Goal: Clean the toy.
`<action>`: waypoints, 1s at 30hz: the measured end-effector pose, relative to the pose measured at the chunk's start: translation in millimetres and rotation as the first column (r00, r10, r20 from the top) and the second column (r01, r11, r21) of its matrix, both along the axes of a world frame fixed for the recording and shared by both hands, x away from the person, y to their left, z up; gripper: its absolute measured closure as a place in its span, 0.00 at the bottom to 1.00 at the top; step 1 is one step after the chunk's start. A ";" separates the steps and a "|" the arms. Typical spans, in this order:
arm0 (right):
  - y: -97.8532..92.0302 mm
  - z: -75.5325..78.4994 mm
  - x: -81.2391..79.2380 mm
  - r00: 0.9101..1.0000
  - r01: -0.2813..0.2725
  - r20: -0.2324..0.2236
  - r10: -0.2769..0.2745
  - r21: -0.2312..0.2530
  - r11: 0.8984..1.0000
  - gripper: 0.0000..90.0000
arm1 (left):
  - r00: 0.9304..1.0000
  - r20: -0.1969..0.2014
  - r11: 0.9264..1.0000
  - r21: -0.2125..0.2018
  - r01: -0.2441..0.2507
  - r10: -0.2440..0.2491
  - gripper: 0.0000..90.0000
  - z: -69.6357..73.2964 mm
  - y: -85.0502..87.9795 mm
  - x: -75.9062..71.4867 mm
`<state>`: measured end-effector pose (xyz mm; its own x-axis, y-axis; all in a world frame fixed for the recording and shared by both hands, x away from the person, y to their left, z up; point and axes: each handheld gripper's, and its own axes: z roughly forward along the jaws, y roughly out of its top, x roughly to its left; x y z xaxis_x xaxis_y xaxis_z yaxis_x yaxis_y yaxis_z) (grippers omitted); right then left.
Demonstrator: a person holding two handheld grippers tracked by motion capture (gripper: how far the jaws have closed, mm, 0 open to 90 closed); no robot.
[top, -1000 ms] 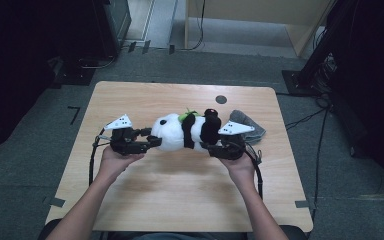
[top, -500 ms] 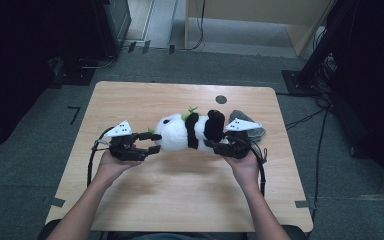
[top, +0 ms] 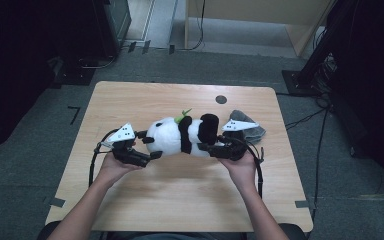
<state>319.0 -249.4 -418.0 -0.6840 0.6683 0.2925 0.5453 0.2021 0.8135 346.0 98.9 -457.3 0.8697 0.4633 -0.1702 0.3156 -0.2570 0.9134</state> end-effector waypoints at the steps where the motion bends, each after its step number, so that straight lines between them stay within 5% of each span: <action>1: 0.4 -1.1 0.5 1.000 -0.003 -0.009 0.004 0.012 1.000 0.56 | 1.000 -0.002 1.000 -0.013 -0.006 0.006 0.06 0.1 0.5 0.8; 10: 4.1 -7.9 3.7 0.999 -0.013 -0.037 0.013 0.003 1.000 0.49 | 0.998 -0.057 0.999 0.022 -0.030 0.032 0.36 2.4 1.7 2.8; 12: 4.1 -9.1 5.0 0.999 -0.006 -0.054 0.005 -0.006 1.000 0.47 | 0.992 -0.121 0.998 0.044 -0.033 0.038 0.46 4.2 -1.1 3.7; 15: 1.4 -12.1 7.4 0.997 0.000 -0.074 -0.001 -0.012 1.000 0.42 | 0.989 -0.139 0.997 0.067 -0.039 0.048 0.55 6.4 -5.1 2.3; 22: -11.6 -16.9 11.6 0.999 -0.008 -0.046 0.010 0.041 0.999 0.24 | 0.974 -0.224 0.999 -0.017 -0.032 0.027 0.63 11.4 -0.5 7.7; 30: -11.0 -18.4 5.7 0.995 -0.070 0.078 0.069 0.011 0.997 0.19 | 0.973 -0.227 0.994 -0.082 -0.071 0.050 0.67 23.3 18.2 10.4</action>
